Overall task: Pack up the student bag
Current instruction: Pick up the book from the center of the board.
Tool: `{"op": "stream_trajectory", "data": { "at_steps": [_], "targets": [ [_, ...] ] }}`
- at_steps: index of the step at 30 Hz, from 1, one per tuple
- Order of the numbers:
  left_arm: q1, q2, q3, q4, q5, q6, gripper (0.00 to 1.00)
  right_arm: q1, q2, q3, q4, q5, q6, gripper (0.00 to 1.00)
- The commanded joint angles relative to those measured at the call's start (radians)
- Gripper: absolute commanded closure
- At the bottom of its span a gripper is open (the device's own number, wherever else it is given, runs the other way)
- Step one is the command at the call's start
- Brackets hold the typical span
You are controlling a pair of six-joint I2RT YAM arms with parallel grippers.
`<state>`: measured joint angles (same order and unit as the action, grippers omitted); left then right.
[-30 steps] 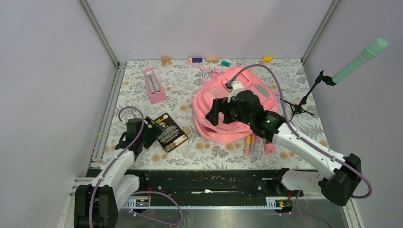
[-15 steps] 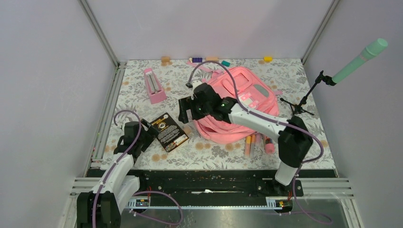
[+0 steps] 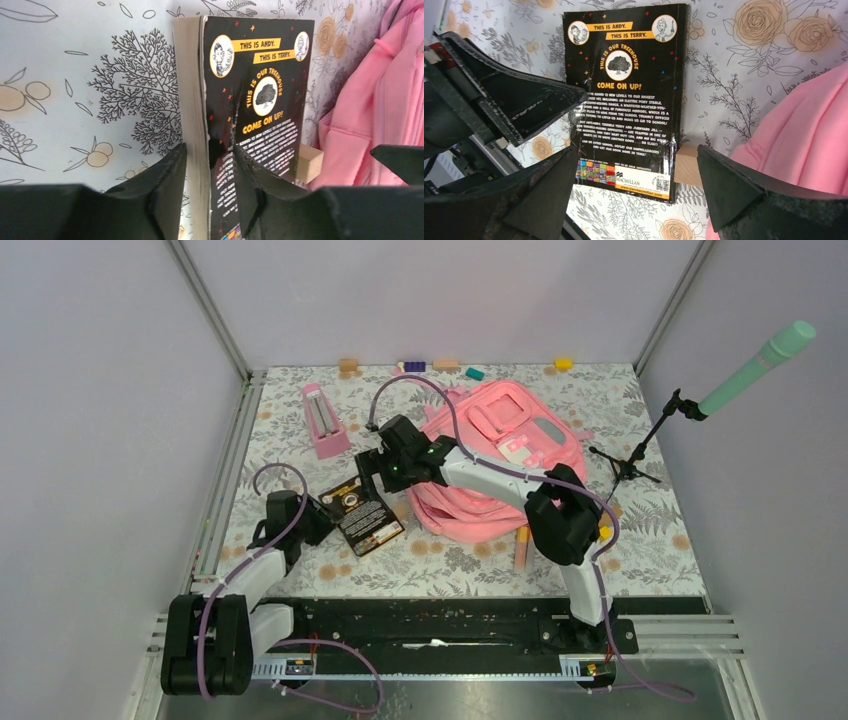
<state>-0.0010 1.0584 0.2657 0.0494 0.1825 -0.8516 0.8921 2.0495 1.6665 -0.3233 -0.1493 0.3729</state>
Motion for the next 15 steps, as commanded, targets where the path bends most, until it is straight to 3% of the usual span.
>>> {"op": "stream_trajectory", "data": {
  "at_steps": [1,6,8,15],
  "targets": [
    [0.001,-0.004,-0.016,0.068,0.049,0.018,0.69,0.008,0.029,0.048,-0.039,-0.031,-0.016,0.05],
    [0.001,-0.052,-0.010,0.068,0.055,0.041,0.94,0.008,0.032,0.019,-0.039,-0.011,-0.023,0.06],
    [0.001,-0.078,-0.008,0.070,0.066,0.048,1.00,0.007,0.026,0.010,-0.038,-0.005,-0.022,0.07],
    [0.001,-0.194,-0.004,0.075,0.115,0.064,1.00,0.007,-0.042,-0.036,-0.023,0.018,-0.024,0.08]
  ]
}}
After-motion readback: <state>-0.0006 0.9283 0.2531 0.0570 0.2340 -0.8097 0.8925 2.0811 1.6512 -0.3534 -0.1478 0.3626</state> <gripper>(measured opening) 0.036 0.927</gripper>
